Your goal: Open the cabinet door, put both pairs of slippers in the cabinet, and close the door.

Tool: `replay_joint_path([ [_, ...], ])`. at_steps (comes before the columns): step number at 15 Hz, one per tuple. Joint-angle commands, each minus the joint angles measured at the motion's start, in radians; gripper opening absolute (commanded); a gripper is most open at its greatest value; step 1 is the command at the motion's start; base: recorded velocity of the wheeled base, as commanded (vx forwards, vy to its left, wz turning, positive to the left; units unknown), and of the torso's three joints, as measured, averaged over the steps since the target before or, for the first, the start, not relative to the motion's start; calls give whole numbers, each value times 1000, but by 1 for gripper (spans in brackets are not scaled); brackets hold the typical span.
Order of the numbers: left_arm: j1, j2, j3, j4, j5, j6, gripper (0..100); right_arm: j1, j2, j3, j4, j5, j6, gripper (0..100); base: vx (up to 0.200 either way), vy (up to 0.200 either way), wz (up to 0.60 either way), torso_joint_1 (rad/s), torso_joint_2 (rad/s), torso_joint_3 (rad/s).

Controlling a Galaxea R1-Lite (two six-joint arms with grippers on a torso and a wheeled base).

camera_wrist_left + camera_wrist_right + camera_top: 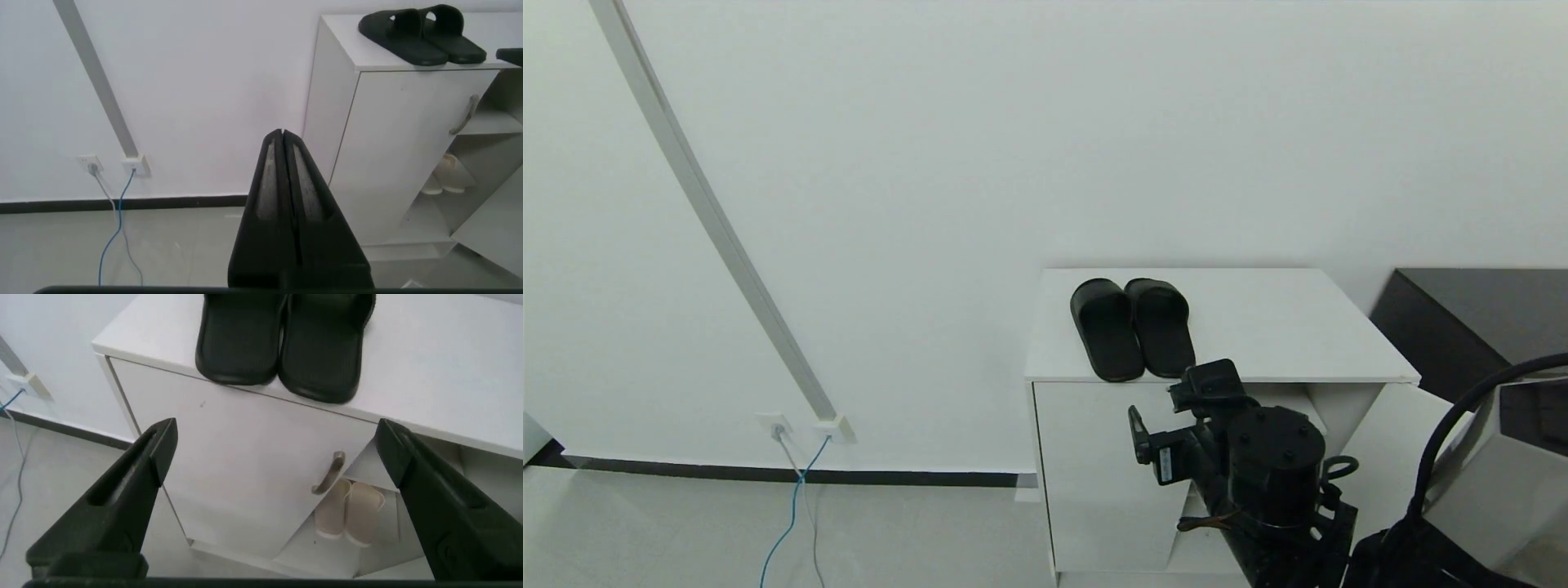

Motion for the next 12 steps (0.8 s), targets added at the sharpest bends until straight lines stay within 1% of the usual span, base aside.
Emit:
replay_joint_path([
  [1, 1, 0, 0, 0, 0, 0, 0, -6, 15, -10, 0, -1, 4, 100, 0, 0, 0, 0, 0, 0],
  [4, 1, 2, 0, 0, -1, 1, 0, -43, 21, -87, 18, 0, 5, 100, 0, 0, 0, 0, 0, 0],
  [6, 1, 2, 0, 1, -1, 1, 0, -58, 5, -130, 101, 6, 7, 100, 0, 0, 0, 0, 0, 0],
  [10, 1, 2, 0, 0, 0, -3, 0, -63, -18, -205, 207, 6, 16, 100, 0, 0, 0, 0, 0, 0],
  [12, 1, 2, 0, 0, 0, -5, 0, -61, -44, -223, 305, 8, 63, 100, 200, 0, 0, 2, 2, 2],
])
